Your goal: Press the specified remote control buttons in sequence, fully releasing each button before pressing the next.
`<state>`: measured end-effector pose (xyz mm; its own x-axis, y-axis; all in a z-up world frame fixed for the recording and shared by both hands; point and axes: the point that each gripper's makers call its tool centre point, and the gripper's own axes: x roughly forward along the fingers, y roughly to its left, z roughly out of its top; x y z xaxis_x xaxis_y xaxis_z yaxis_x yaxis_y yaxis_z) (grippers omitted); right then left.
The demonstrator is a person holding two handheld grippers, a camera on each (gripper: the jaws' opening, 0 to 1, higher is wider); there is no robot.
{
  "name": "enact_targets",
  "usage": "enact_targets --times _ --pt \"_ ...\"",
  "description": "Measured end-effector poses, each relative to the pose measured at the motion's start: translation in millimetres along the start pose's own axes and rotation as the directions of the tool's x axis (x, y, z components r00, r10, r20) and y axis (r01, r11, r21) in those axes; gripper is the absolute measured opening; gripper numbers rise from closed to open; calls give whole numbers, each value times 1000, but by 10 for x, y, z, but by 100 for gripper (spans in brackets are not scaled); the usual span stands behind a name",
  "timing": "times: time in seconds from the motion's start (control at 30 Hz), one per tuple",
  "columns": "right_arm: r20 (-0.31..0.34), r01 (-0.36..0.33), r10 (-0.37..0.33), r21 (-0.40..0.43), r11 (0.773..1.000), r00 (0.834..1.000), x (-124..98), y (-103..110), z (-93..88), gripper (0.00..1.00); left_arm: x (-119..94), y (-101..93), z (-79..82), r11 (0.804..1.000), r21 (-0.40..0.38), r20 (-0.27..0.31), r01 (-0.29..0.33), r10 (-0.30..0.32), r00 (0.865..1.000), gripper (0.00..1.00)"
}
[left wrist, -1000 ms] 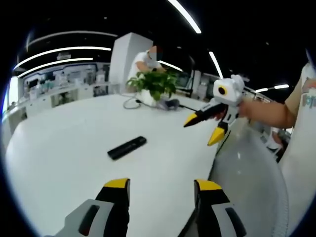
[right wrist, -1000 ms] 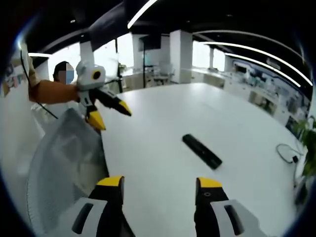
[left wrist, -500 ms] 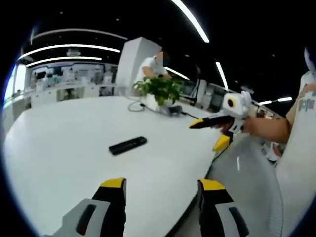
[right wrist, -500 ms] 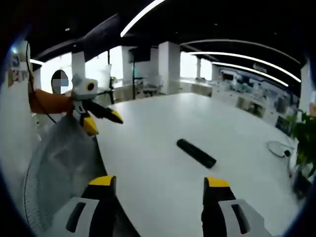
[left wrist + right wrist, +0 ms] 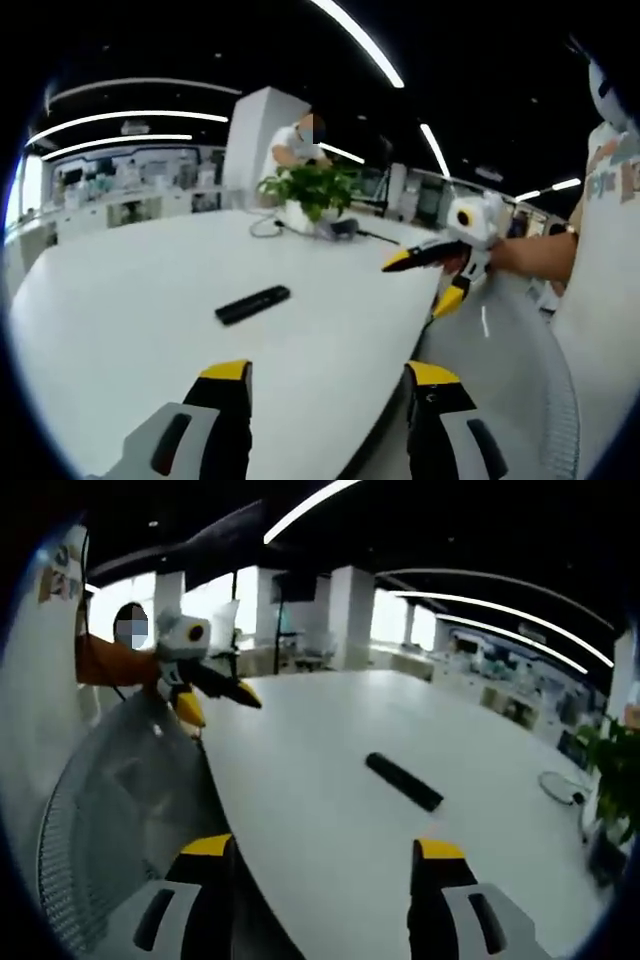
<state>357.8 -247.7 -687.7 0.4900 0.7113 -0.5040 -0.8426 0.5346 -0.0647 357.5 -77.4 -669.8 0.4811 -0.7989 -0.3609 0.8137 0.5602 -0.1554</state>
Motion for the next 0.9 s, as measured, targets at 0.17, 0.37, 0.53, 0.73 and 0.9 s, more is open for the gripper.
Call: enact_targets --times 0.17,0.37,0.53,0.73,0.9 --pt "5 -6 6 10 1000 1000 1 -29 -6 69 4 -6 21 1000 1 5 2 -2 1000 66" --pt "18 -10 10 6 1000 1000 12 -35 26 69 4 -13 38 1000 12 15 5 -5 1000 66" --pt "44 -18 18 15 1000 999 53 -11 81 68 19 32 -23 1000 1 -1 -1 1 1000 66" --pt "41 -21 20 18 1000 999 68 -12 72 68 21 40 -18 1000 2 1 -3 3 1000 67" --pt "45 -15 14 15 1000 999 64 -49 87 68 6 65 4 1000 -4 12 -7 7 1000 67"
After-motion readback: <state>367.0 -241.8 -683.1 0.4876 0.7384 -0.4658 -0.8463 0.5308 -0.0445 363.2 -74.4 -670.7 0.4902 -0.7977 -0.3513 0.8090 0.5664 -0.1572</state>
